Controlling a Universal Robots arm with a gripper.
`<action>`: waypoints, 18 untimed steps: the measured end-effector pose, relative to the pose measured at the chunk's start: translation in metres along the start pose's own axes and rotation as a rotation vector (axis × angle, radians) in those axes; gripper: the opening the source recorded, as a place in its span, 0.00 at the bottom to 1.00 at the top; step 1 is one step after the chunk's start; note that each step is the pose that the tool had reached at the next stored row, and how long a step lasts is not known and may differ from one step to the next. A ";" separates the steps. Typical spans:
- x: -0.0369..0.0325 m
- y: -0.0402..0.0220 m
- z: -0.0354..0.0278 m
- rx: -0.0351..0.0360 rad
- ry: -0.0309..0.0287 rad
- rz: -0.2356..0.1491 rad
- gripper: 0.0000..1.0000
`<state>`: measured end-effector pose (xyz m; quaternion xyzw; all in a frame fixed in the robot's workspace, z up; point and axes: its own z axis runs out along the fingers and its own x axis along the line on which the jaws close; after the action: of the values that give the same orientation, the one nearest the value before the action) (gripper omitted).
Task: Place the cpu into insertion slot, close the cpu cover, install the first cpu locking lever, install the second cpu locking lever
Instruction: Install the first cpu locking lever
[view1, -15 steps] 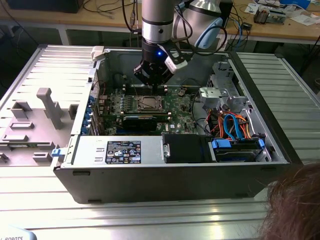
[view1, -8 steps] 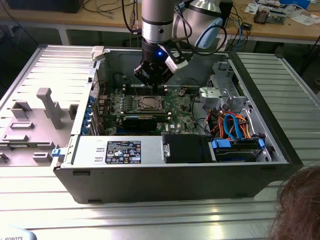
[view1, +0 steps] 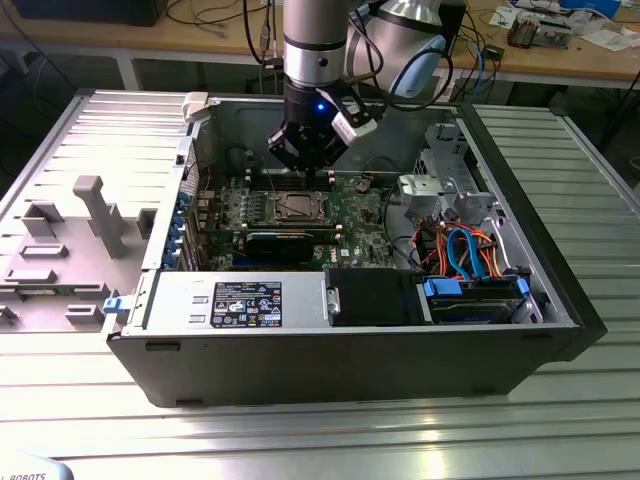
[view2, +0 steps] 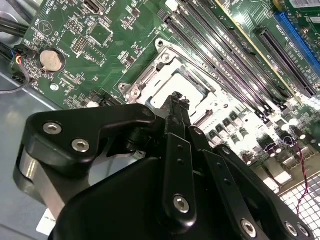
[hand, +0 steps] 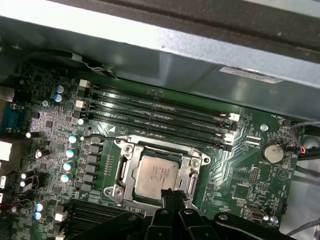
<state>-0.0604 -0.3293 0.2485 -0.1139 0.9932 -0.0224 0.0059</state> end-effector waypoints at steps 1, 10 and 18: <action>0.0000 0.0000 0.0000 0.0000 -0.0001 -0.003 0.11; 0.0000 0.0000 0.0013 -0.0019 0.0056 0.133 0.11; 0.0003 0.0001 0.0016 -0.0276 0.0044 0.220 0.11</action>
<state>-0.0607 -0.3293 0.2469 -0.0042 0.9999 -0.0082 0.0045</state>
